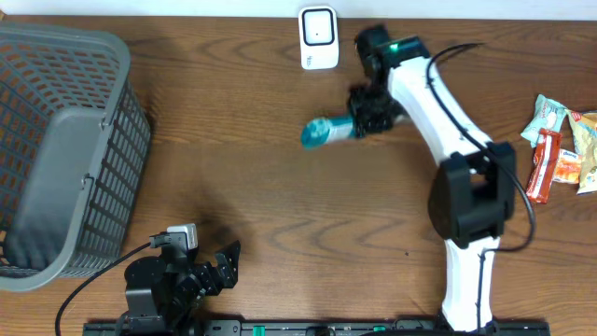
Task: Scan the item barcode
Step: 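Hold the Listerine bottle in front of the white scanner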
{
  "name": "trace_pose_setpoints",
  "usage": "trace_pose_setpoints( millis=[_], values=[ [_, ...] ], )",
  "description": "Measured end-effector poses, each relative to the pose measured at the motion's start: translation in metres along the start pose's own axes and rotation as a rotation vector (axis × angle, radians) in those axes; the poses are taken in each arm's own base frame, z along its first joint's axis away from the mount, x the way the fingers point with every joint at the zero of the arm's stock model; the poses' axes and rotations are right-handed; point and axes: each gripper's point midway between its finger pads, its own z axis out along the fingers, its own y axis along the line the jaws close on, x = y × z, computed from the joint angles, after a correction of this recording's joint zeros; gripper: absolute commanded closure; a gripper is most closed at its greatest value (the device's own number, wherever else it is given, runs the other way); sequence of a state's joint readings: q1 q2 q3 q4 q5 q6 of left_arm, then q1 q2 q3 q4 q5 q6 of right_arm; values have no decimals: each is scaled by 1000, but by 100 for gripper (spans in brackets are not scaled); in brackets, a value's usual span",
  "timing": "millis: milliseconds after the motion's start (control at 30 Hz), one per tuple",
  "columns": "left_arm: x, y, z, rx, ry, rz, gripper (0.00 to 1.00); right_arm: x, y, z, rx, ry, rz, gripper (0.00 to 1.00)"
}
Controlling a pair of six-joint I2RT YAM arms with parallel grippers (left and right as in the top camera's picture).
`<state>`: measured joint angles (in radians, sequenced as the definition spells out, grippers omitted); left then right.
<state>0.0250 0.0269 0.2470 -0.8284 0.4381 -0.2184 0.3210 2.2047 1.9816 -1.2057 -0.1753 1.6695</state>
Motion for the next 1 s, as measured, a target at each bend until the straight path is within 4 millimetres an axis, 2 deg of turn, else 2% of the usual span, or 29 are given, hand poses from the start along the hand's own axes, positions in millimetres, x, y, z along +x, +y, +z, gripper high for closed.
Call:
trace_pose_setpoints(
  millis=[133, 300, 433, 533, 733, 800, 1000],
  values=[
    [0, 0, 0, 0, 0, 0, 2, 4, 43, -21, -201, 0, -37, 99],
    [0, 0, 0, 0, 0, 0, 2, 7, 88, -28, -380, -21, -96, 99],
    [0, 0, 0, 0, 0, 0, 2, 5, 123, -33, -530, -123, -123, 99],
    [0, 0, 0, 0, 0, 0, 2, 7, 141, -30, -605, -187, -133, 99],
    [0, 0, 0, 0, 0, 0, 2, 18, 193, -23, -829, -205, -139, 99],
    [0, 0, 0, 0, 0, 0, 2, 16, 208, -18, -902, -212, -142, 99],
    [0, 0, 0, 0, 0, -3, 2, 4, 237, -2, -1048, -260, -180, 99]
  ],
)
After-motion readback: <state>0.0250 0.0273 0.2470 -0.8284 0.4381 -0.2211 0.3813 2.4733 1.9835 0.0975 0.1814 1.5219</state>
